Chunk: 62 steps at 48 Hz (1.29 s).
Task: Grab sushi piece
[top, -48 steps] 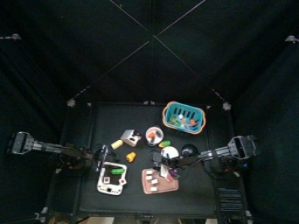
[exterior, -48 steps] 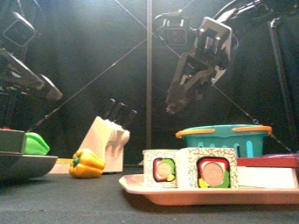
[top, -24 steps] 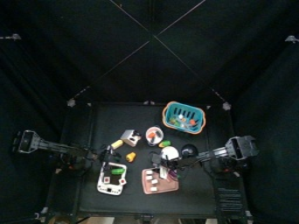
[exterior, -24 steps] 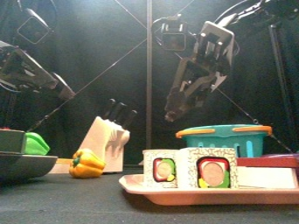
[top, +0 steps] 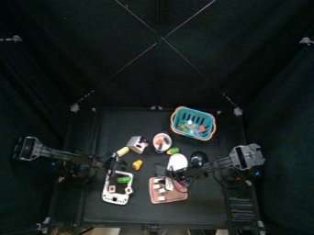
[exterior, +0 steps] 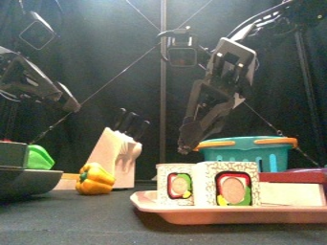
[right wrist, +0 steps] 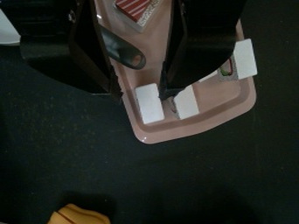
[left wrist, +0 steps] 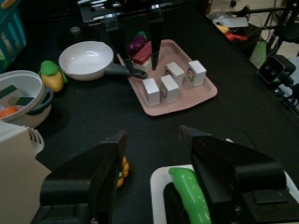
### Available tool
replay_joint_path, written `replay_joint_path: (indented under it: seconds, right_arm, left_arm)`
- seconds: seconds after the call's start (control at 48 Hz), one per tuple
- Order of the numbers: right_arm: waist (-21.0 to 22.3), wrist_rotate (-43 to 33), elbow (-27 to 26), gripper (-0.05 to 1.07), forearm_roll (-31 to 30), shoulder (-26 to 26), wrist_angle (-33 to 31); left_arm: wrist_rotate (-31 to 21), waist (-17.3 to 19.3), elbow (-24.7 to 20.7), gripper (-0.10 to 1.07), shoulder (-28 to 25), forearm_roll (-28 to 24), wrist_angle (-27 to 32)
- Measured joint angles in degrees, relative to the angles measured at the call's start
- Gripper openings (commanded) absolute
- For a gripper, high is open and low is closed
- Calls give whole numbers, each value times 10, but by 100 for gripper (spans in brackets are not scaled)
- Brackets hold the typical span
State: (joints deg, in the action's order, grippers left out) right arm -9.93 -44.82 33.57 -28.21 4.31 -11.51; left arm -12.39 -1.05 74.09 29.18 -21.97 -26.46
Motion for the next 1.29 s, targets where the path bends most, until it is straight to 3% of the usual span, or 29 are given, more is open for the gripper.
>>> replay_joint_path:
  seconds: [1.292]
  right_arm:
    - [5, 5, -24, 74, 4, 64, -1]
  left_arm:
    - [1, 0, 0, 88, 0, 11, 2]
